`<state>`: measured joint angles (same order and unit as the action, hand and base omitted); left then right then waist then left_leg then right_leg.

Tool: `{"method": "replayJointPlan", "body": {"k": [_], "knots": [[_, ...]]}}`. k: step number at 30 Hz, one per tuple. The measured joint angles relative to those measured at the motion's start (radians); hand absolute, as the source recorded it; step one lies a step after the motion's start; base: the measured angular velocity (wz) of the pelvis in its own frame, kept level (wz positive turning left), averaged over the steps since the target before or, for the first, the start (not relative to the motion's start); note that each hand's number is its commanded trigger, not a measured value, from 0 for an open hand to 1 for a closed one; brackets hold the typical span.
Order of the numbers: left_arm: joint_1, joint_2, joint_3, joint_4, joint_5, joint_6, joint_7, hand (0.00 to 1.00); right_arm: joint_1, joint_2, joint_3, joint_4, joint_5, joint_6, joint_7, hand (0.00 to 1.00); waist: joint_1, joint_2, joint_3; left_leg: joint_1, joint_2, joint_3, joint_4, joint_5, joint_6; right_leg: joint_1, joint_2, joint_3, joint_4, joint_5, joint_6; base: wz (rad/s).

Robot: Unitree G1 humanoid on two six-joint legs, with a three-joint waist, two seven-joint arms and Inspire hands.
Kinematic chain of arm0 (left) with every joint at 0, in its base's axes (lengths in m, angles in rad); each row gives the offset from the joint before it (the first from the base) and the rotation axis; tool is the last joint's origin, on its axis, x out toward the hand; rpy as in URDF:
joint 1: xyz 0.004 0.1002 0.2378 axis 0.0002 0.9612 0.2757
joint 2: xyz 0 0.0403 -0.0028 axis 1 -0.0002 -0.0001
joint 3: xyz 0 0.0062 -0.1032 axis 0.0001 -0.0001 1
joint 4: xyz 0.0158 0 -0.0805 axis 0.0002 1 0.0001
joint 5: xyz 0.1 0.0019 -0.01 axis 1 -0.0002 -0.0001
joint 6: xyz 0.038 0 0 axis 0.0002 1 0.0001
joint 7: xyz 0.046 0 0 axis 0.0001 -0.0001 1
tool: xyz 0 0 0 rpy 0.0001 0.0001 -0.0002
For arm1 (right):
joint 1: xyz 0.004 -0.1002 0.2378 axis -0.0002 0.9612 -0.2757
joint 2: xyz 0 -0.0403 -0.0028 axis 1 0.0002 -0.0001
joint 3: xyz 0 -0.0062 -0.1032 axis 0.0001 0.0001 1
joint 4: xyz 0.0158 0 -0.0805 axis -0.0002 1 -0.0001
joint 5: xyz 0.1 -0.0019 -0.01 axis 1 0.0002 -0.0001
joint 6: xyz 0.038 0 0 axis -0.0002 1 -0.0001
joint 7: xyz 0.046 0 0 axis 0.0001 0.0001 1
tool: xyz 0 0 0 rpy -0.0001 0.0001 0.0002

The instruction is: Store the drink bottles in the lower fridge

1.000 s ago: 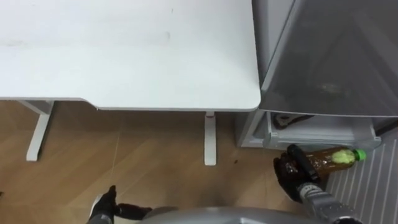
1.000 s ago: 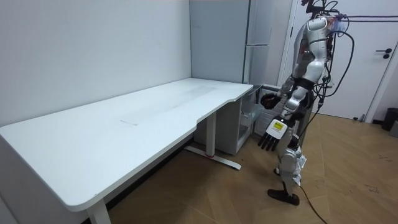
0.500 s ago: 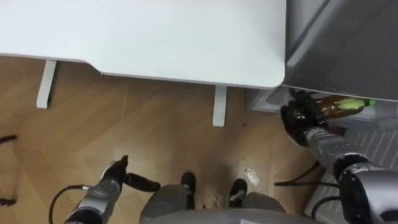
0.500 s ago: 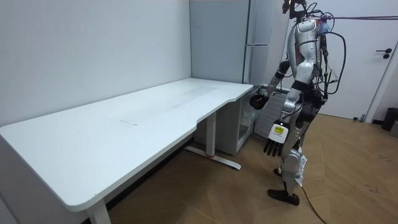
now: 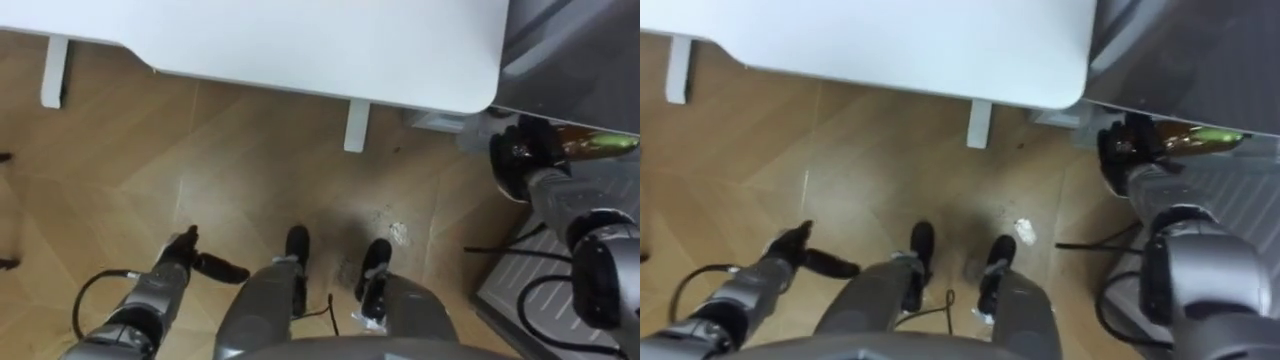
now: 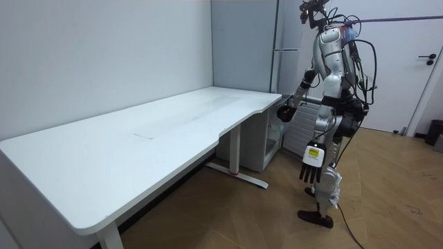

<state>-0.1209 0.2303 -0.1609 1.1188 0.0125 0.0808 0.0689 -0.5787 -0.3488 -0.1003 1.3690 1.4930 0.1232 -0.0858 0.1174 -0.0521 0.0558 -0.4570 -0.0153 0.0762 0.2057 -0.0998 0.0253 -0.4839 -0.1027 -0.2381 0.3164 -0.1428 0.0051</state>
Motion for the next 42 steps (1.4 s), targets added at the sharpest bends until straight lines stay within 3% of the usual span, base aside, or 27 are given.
{"method": "replayJointPlan", "body": {"k": [4,5,6,7,15,32,42], "knots": [[0.001,0.020,0.000,0.002,0.001,-0.001,0.017,0.00,-0.062,-0.021,0.001,-0.007,0.000,0.001,0.000,1.00,0.001,-0.007,-0.0010,-0.012,0.000,0.005,0.000,0.002,0.002,-0.023,-0.003,0.000,0.015,0.000,0.000,-0.05],[0.001,0.022,-0.006,0.002,0.001,-0.001,0.019,0.00,-0.074,-0.021,-0.001,-0.005,0.020,0.005,-0.012,0.95,0.002,-0.009,-0.0008,-0.012,0.000,0.005,0.001,0.002,0.002,-0.023,-0.003,0.001,0.016,0.000,-0.001,0.00],[0.001,0.022,-0.010,0.002,0.001,-0.001,0.021,0.00,-0.074,-0.021,0.000,-0.005,0.022,0.006,-0.014,0.37,0.003,-0.009,-0.0007,-0.012,0.000,0.004,0.001,0.002,0.002,-0.023,-0.003,0.001,0.016,0.000,-0.001,0.00],[0.002,0.022,-0.021,0.002,0.001,-0.001,0.027,0.00,-0.073,-0.021,0.002,-0.005,0.021,0.012,-0.014,0.02,0.003,-0.009,-0.0005,-0.012,0.000,0.004,0.001,0.002,0.003,-0.024,-0.004,0.001,0.016,0.000,-0.001,0.00],[0.003,0.023,-0.052,0.003,-0.001,-0.003,0.038,0.00,-0.074,-0.024,0.003,-0.006,0.014,0.010,-0.046,0.00,0.000,-0.014,0.0008,-0.010,-0.004,0.008,0.003,0.007,0.010,-0.026,-0.014,0.013,0.031,0.000,0.000,0.00],[0.005,0.031,-0.101,0.002,-0.022,-0.024,0.035,0.00,-0.080,-0.079,0.081,-0.006,-0.046,0.009,-0.086,0.00,-0.003,-0.027,0.0084,-0.042,-0.015,0.030,0.052,0.016,0.023,-0.058,-0.037,0.019,0.078,-0.003,0.003,0.01],[0.005,0.034,-0.100,0.002,-0.020,-0.036,0.005,0.00,-0.078,-0.079,0.078,-0.006,-0.050,0.004,-0.086,0.00,-0.005,-0.023,0.0062,-0.050,-0.012,0.028,0.070,0.016,0.023,-0.053,-0.034,0.016,0.079,-0.002,0.003,0.02]]}}
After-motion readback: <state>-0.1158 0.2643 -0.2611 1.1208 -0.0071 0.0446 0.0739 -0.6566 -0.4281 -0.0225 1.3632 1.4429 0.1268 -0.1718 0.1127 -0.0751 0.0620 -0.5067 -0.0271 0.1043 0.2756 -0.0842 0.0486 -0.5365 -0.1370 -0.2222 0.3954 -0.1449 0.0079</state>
